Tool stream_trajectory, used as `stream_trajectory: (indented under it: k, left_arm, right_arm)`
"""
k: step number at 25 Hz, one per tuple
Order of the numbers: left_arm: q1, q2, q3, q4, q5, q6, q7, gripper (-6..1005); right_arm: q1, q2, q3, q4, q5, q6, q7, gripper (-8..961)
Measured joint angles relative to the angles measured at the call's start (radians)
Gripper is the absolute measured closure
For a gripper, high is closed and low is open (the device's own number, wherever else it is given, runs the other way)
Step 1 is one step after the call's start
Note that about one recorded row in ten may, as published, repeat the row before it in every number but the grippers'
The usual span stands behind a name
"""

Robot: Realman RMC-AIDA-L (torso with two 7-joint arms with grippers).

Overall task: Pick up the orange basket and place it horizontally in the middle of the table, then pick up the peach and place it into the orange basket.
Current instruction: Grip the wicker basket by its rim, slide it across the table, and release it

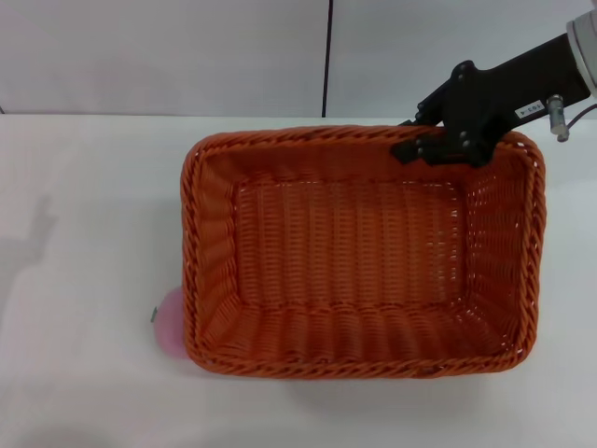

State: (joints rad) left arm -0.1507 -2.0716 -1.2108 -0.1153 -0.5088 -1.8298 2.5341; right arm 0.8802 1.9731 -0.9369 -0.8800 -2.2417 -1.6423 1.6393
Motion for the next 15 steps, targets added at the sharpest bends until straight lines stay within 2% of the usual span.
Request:
stream_trajectory:
  k: [15]
  left_arm:
    - [0.001,0.0,0.001,-0.001,-0.002,-0.003,-0.016,215]
  right_arm:
    - [0.012,0.007,-0.007,0.025,-0.003,0.065,-0.017,681]
